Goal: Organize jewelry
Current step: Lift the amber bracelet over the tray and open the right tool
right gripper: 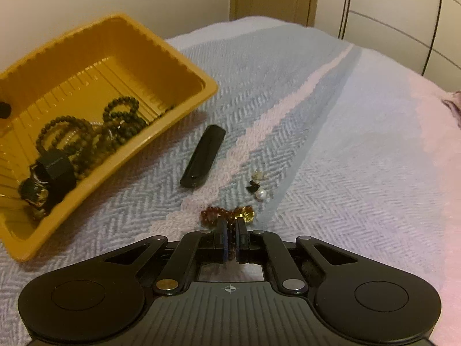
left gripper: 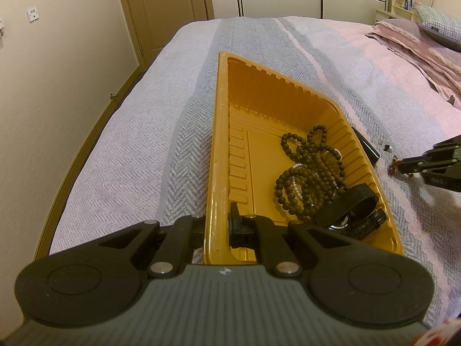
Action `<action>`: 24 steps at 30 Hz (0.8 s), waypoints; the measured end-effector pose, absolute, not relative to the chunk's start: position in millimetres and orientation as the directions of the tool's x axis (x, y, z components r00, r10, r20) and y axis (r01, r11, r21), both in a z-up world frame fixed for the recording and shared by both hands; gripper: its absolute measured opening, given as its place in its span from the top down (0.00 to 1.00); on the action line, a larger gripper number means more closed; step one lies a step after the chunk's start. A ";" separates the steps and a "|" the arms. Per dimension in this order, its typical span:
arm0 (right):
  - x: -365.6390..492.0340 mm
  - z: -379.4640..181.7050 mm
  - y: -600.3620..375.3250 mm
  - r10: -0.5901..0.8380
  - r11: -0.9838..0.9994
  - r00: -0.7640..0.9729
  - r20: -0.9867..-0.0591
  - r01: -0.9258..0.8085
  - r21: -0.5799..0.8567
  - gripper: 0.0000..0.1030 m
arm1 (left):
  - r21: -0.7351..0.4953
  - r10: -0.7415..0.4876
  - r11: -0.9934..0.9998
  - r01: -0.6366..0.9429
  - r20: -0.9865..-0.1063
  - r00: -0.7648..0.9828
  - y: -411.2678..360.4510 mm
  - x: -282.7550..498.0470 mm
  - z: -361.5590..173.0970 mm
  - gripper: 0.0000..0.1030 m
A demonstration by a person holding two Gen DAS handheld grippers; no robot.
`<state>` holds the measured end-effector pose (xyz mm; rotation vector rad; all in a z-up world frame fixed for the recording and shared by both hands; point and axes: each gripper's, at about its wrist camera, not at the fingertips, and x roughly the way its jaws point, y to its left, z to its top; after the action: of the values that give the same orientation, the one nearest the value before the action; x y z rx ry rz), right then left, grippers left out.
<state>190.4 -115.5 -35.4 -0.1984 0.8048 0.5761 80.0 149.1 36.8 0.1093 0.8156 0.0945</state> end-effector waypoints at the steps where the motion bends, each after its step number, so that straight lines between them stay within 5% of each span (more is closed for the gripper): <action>1: 187.9 -32.2 -117.8 0.410 0.831 0.557 -0.722 -0.554 0.045 0.95 | 0.133 0.126 0.990 -0.042 -0.721 0.682 148.9 79.6 36.6 0.95; 24: 167.5 57.9 -123.1 0.484 0.808 0.638 -0.599 -0.589 0.026 0.95 | 0.129 0.123 0.991 -0.043 -0.717 0.686 147.9 79.5 38.8 0.95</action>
<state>167.5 -123.1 57.9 -0.1777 0.6291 0.6162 79.5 147.9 38.8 0.1046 0.8104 0.0936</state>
